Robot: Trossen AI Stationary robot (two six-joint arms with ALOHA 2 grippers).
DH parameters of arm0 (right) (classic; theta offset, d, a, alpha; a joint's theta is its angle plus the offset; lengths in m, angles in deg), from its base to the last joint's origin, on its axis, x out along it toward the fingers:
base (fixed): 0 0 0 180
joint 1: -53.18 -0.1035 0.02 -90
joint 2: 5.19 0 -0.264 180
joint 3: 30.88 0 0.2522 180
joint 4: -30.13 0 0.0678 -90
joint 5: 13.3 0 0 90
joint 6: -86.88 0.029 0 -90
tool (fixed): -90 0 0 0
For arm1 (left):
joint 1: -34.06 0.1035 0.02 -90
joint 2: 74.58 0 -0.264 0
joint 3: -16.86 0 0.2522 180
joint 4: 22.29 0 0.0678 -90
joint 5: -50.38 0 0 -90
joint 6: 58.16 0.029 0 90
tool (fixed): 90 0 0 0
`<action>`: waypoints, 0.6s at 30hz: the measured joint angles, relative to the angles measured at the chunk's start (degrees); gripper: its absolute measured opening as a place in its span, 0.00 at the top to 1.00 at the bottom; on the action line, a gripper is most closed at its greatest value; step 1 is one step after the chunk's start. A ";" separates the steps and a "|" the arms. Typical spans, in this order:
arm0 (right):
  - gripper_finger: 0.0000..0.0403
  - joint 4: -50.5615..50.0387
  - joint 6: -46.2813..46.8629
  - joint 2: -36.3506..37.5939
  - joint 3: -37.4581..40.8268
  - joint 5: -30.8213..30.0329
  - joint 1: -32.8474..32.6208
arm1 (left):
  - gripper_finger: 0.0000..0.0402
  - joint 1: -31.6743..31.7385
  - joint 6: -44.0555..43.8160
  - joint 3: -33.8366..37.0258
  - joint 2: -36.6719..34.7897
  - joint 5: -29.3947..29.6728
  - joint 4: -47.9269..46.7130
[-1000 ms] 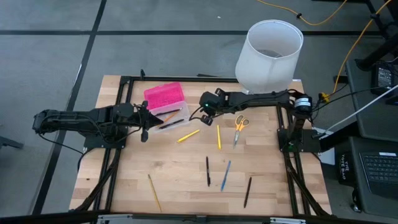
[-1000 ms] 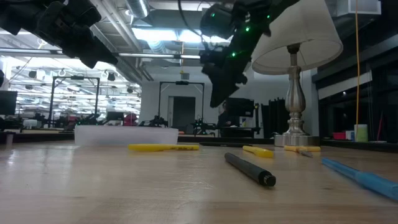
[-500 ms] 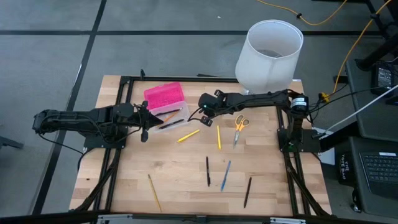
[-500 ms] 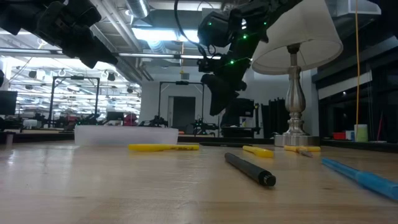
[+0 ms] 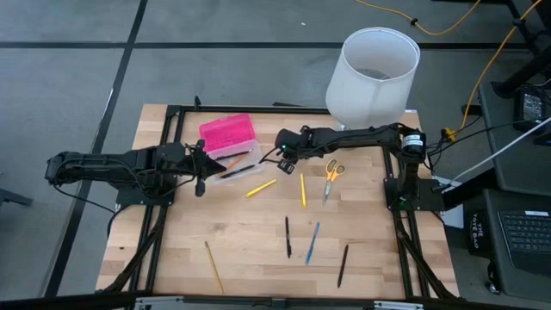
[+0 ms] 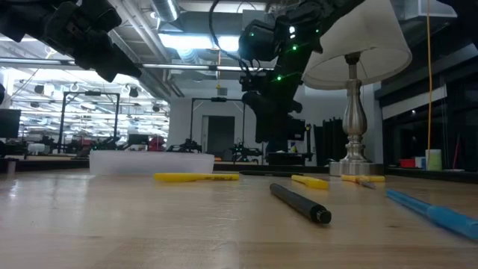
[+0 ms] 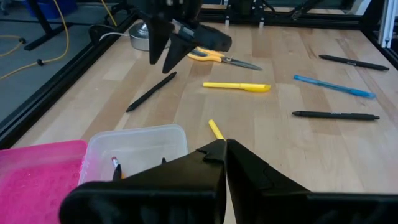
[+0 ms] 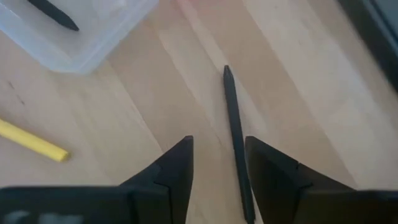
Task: Pick & place school supplies into a supply box
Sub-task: Put the black pen into the pink supply box
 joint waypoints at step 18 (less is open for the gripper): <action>0.64 0.17 5.89 -4.31 0.07 -1.11 1.35 | 0.99 0.00 -0.11 0.02 0.00 0.02 0.00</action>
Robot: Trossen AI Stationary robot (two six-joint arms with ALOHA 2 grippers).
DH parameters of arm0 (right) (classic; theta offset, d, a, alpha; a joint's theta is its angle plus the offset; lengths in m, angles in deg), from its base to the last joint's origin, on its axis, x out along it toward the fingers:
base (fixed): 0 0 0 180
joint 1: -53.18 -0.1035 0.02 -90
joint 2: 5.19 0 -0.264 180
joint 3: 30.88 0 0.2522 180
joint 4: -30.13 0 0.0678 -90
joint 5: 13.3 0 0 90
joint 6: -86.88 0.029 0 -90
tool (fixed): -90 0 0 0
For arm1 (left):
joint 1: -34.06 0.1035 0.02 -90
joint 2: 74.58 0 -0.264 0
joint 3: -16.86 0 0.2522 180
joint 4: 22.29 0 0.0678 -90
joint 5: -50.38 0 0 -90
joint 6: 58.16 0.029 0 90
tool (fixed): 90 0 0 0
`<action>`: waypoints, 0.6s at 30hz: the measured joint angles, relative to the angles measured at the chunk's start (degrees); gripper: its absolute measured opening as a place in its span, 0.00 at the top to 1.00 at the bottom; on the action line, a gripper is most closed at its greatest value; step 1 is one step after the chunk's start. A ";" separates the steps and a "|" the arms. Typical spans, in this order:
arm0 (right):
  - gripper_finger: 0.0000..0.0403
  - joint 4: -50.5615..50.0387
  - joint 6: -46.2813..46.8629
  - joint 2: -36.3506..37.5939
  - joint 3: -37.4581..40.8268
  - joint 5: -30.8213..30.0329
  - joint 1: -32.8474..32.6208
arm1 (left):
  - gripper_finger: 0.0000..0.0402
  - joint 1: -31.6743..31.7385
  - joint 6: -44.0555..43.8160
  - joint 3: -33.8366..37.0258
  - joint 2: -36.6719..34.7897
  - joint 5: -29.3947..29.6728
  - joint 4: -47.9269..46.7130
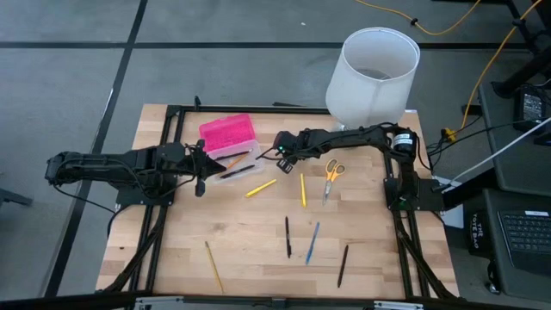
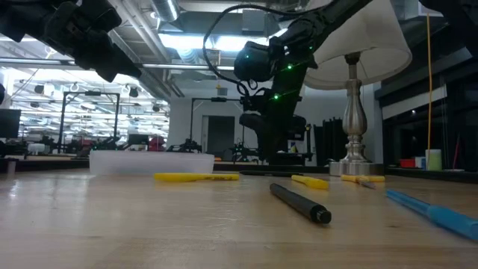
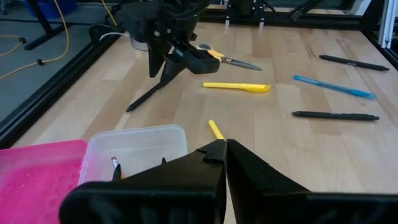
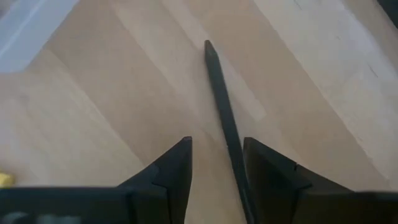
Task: Pick & place school supplies into a supply box
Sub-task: Put the black pen into the pink supply box
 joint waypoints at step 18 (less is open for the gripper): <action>0.64 1.62 -3.62 -1.29 0.04 0.46 2.31 | 0.99 0.00 -2.41 0.00 -0.02 -0.02 0.01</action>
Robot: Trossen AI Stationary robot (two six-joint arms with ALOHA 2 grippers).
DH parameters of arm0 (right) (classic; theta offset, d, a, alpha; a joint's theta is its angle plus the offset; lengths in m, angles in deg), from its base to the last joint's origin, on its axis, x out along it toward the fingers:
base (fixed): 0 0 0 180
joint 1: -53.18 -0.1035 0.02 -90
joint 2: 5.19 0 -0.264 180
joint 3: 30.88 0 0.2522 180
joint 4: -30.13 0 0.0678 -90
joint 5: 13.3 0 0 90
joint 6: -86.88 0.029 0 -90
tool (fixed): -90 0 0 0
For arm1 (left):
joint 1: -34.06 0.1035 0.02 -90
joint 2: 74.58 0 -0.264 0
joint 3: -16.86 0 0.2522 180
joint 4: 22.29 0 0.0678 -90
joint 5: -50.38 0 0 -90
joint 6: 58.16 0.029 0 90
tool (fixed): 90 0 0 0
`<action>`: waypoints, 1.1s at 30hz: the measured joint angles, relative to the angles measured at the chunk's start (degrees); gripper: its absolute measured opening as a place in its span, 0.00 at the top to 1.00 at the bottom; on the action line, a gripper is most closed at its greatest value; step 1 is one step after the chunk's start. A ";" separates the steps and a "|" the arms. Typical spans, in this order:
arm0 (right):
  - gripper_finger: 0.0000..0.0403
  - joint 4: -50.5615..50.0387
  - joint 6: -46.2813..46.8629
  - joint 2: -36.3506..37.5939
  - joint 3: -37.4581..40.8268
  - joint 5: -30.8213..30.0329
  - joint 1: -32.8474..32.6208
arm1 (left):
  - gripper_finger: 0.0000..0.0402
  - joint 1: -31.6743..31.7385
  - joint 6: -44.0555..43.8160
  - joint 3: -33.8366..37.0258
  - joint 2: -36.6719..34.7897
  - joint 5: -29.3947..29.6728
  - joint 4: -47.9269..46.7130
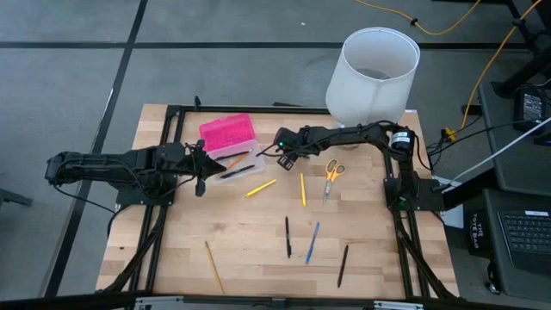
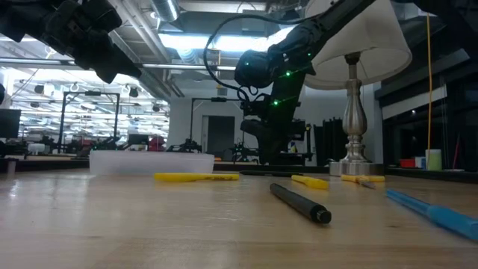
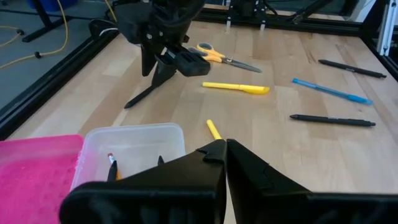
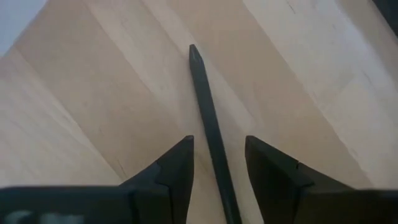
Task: Pick & place school supplies into a supply box
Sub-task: Put the black pen into the pink supply box
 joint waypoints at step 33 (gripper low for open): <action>0.64 8.41 -0.85 0.11 6.56 11.16 2.22 | 0.99 0.02 -0.04 0.00 0.02 0.00 0.00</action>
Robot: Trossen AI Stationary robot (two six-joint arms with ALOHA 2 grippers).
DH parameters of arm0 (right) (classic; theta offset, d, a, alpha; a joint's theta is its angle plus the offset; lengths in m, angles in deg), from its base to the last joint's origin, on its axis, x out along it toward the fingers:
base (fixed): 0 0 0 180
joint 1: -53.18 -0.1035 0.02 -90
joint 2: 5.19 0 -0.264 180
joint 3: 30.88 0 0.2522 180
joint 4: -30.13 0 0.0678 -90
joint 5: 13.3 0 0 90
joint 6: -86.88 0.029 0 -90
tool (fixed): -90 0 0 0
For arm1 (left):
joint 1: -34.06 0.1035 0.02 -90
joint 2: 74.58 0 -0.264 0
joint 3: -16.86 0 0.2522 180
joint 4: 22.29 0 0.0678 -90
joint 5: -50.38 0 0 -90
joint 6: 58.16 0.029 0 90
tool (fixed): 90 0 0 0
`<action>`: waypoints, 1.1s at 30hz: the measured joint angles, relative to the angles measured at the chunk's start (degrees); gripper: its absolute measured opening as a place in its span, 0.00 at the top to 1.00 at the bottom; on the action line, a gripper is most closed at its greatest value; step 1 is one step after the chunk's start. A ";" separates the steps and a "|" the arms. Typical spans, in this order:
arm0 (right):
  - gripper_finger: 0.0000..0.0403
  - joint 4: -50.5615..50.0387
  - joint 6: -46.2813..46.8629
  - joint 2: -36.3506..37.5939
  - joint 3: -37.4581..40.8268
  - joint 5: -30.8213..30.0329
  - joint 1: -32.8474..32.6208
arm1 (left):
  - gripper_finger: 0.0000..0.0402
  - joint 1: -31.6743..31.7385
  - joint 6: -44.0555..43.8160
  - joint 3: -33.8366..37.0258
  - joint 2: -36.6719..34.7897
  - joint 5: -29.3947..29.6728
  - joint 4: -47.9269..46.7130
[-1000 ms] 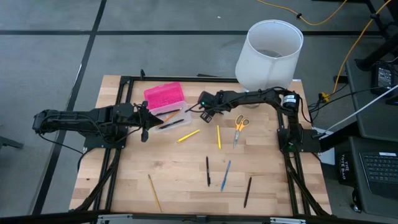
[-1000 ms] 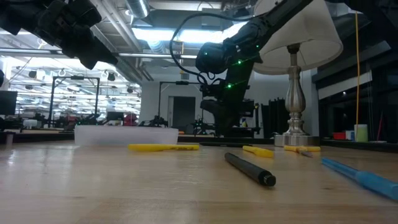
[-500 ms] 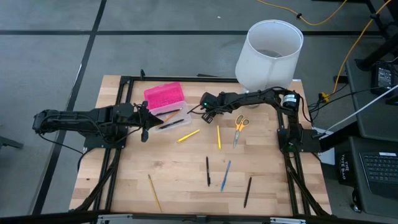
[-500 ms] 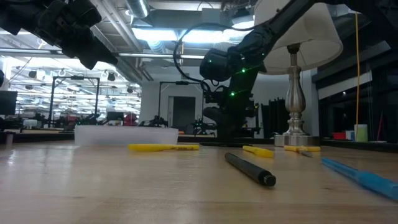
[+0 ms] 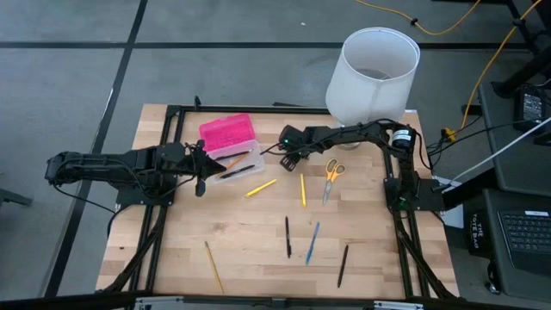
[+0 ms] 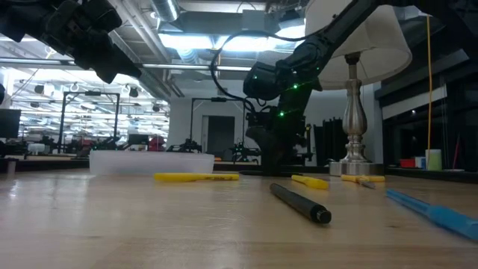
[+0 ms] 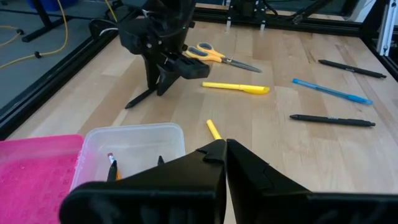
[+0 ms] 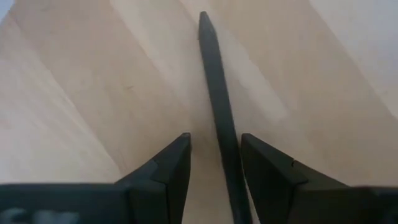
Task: Pick & place school supplies into a supply box
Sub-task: Put the black pen into the pink supply box
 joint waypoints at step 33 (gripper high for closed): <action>0.94 -1.11 -3.12 0.02 0.04 -1.31 -0.94 | 0.99 -0.02 -0.59 0.00 0.00 -0.02 0.02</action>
